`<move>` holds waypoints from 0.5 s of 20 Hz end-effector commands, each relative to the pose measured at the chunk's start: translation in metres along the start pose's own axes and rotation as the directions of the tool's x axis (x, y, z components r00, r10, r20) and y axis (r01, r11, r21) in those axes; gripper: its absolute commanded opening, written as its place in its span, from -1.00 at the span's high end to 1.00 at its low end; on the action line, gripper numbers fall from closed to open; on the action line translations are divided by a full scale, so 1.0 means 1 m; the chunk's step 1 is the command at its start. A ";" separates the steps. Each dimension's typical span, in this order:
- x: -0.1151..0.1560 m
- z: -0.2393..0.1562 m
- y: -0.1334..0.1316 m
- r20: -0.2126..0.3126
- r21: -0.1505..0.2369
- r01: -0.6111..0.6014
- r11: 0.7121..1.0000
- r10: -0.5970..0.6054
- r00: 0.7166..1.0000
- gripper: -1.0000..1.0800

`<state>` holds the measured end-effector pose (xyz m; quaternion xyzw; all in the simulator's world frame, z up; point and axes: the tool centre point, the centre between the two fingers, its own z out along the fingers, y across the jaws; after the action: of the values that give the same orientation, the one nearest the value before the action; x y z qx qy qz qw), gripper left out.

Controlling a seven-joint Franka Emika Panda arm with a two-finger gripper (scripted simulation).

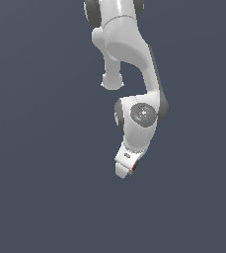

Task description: Pick up the object and move it to a goal position.

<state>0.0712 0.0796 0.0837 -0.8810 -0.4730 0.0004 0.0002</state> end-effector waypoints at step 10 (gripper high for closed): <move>0.000 0.025 0.000 0.000 0.000 0.006 1.000 -0.006 1.000 -0.92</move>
<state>0.0717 0.0798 0.0668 -0.8798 -0.4753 -0.0005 -0.0002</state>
